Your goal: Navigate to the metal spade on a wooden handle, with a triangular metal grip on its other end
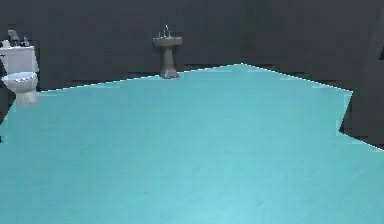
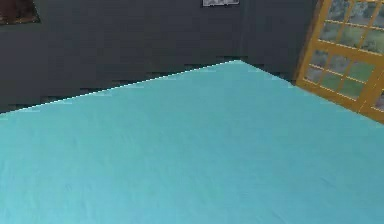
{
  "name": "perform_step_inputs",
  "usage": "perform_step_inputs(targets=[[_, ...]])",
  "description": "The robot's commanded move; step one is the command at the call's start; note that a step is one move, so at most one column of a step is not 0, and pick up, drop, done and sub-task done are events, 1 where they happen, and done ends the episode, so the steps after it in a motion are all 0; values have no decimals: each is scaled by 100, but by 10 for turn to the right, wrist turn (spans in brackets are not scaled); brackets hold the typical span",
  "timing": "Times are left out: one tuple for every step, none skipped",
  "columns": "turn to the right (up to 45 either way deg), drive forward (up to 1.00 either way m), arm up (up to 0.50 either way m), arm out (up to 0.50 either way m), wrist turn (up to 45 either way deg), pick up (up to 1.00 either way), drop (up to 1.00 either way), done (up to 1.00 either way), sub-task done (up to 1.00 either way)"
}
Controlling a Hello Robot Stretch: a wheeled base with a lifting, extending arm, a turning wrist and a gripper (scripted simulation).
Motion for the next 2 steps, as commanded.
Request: perform_step_inputs(targets=[[-420, 0, 0, 0, 0, 0, 0, 0, 0], [0, 100, 0, 0, 0, 0, 0, 0, 0]])
